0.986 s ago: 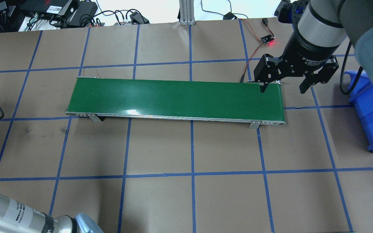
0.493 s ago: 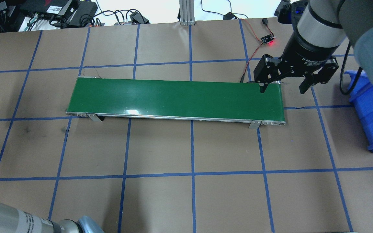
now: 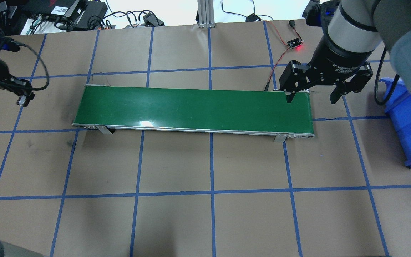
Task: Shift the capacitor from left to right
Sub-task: 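Carry the capacitor with the left gripper over the conveyor's near end, then lower the capacitor onto the green belt and open the left gripper, then raise the left gripper away while the belt carries the capacitor toward the right gripper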
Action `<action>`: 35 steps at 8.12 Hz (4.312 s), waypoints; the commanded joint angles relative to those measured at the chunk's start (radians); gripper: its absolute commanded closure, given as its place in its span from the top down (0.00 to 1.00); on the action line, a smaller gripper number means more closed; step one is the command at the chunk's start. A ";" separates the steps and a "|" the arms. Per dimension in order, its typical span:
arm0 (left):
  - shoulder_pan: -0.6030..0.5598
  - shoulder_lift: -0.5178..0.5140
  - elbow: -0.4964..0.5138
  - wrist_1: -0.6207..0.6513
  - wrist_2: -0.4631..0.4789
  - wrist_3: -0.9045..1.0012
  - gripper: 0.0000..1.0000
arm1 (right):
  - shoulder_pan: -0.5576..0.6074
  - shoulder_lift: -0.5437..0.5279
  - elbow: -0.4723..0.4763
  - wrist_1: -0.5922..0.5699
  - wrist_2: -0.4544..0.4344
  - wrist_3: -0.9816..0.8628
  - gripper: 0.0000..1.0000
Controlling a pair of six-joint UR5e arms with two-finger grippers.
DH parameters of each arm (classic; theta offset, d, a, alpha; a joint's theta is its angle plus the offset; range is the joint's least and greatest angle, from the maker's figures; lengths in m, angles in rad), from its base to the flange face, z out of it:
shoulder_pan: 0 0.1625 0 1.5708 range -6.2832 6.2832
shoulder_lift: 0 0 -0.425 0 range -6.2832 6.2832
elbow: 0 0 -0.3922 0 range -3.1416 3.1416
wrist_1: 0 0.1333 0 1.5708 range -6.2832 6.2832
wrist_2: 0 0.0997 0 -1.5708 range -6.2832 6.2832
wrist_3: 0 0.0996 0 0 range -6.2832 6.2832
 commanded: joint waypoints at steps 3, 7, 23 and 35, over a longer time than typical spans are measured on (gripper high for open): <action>-0.313 -0.011 -0.004 -0.036 0.008 -0.249 0.00 | -0.003 0.002 0.000 -0.003 0.006 0.000 1.00; -0.338 -0.077 -0.004 -0.045 0.015 -0.390 0.00 | -0.005 0.020 0.000 -0.041 0.006 -0.017 1.00; -0.405 0.101 0.007 -0.161 0.006 -0.679 1.00 | -0.024 0.236 0.012 -0.242 0.006 -0.095 1.00; -0.500 0.272 0.180 -0.446 0.012 -0.756 1.00 | -0.054 0.342 0.133 -0.485 0.055 -0.176 1.00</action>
